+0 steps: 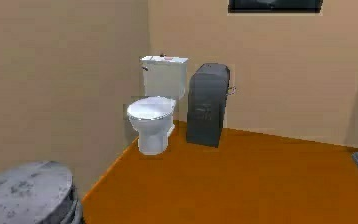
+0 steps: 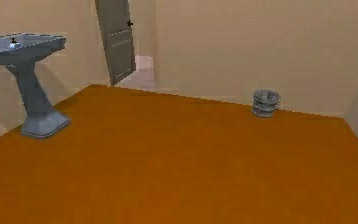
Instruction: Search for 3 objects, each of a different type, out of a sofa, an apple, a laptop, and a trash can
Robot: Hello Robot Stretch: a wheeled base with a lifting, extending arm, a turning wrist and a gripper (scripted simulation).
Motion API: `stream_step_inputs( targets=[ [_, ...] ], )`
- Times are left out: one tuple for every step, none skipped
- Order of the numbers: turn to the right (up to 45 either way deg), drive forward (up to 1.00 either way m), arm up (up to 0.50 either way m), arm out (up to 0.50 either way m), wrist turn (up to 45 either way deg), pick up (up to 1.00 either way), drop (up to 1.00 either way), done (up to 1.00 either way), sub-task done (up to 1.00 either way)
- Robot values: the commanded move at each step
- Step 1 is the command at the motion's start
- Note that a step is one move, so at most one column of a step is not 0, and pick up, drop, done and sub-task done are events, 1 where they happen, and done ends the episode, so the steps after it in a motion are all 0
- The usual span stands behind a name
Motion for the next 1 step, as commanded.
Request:
stream_step_inputs(
  targets=[
    [45.0,0.0,0.0,0.0,0.0,0.0,0.0,0.0,0.0]
  ],
)
